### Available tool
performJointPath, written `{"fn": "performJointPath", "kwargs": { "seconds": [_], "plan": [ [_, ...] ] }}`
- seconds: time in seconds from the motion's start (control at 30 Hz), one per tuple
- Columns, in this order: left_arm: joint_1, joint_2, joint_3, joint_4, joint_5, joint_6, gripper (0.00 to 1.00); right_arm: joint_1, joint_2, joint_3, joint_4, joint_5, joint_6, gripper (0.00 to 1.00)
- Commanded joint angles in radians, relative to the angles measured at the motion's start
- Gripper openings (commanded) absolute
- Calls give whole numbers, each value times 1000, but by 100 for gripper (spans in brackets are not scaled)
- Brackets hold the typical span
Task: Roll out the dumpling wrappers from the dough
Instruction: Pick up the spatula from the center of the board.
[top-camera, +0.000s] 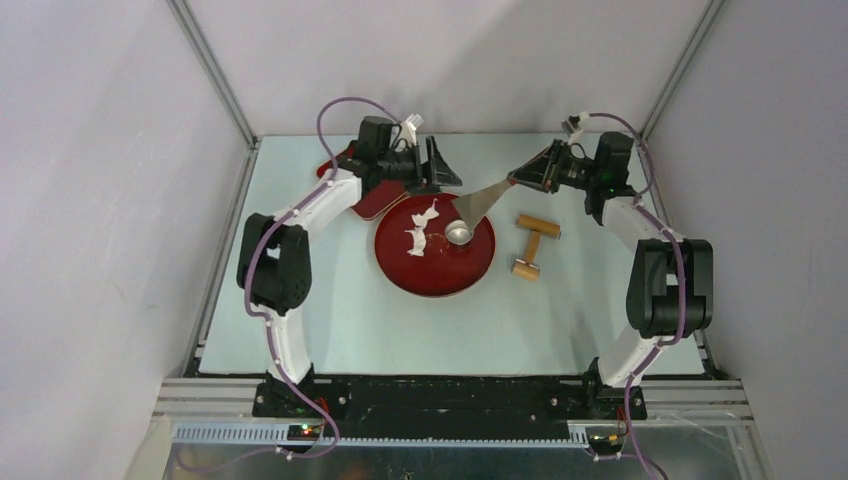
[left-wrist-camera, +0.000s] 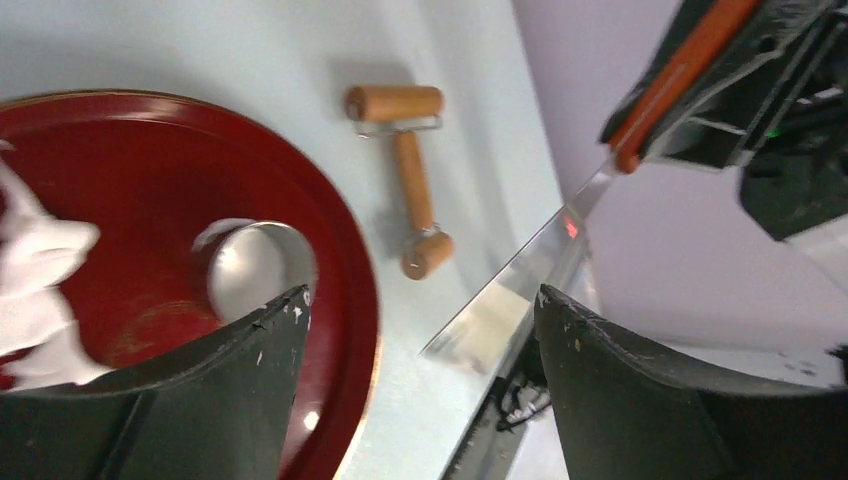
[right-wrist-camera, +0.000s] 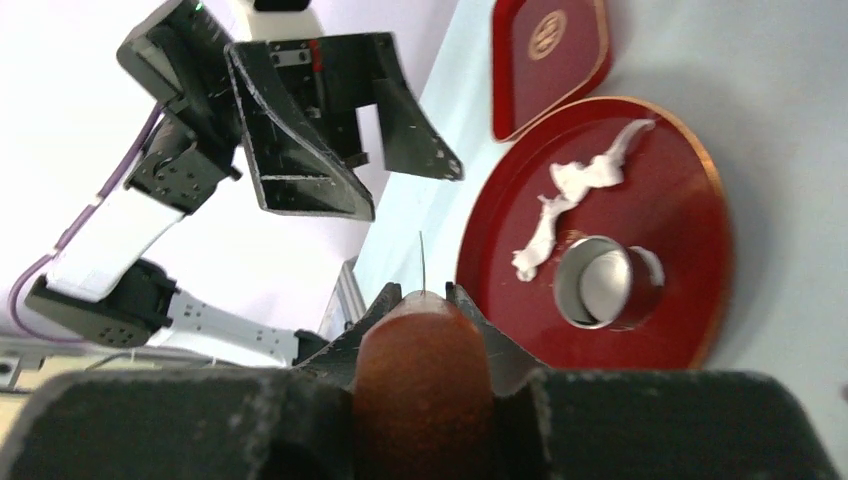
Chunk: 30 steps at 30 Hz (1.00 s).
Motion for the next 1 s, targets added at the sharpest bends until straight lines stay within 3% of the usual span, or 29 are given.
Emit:
{"fn": "performJointPath", "kwargs": {
  "seconds": [0.0, 0.2, 0.43, 0.57, 0.8, 0.97],
  "plan": [
    [9, 4, 64, -123, -157, 181, 83, -75, -62, 60, -116, 60, -105, 0],
    [4, 130, 126, -223, -269, 230, 69, -163, -130, 61, -244, 147, -176, 0],
    [-37, 219, 158, -278, -360, 254, 62, -208, -176, 55, -271, 147, -201, 0],
    [-52, 252, 167, -296, -373, 255, 55, -214, -182, 49, -244, 124, -182, 0],
    [-60, 277, 168, -297, -340, 237, 52, -214, -186, 39, -239, 107, -191, 0],
    [-69, 277, 176, -303, -359, 246, 42, -214, -185, 34, -240, 104, -192, 0]
  ]
}}
